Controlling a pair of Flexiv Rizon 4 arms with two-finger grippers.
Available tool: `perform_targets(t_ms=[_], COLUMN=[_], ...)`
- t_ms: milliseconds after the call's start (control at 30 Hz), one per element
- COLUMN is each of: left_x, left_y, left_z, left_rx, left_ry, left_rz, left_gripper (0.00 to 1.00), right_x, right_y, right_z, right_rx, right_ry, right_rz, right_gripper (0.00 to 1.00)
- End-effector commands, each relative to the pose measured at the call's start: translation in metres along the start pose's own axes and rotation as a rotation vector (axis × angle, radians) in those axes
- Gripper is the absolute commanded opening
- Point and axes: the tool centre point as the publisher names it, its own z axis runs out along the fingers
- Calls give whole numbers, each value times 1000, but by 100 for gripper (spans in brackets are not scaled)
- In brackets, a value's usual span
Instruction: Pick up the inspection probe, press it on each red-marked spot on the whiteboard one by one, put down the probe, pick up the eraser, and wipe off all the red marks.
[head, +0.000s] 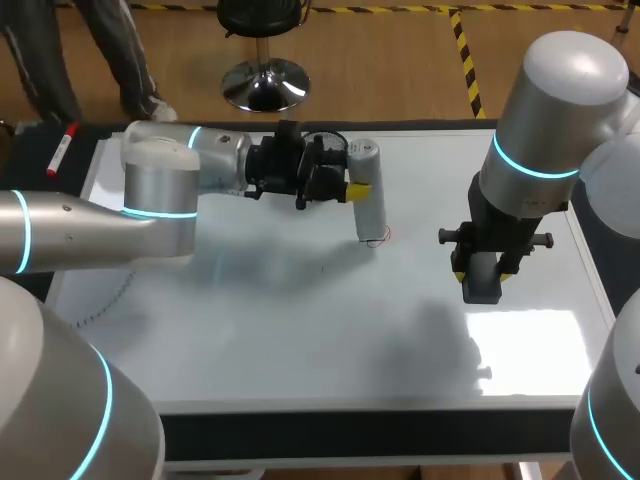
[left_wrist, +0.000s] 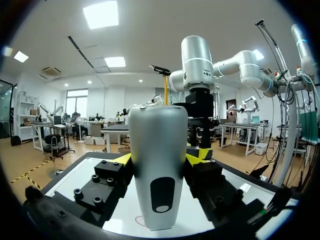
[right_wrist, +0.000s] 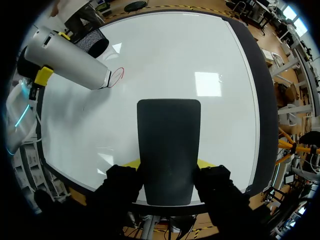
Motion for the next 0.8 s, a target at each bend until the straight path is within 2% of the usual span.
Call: perform_targets(t_ms=[33, 400, 800], left_x=[-2, -5, -10], left_y=[8, 19, 22], left_z=[-1, -10, -10], left_rx=[14, 42, 47], left_ry=[-4, -34, -47], left_rz=[-1, -17, -14], left_gripper=[0, 0, 0], right_x=[-1, -1, -1], right_y=[0, 0, 0], right_z=[0, 0, 0], right_rx=[0, 0, 0], right_ry=[2, 2, 2], right_rz=[-1, -1, -1], right_gripper=[0, 0, 0])
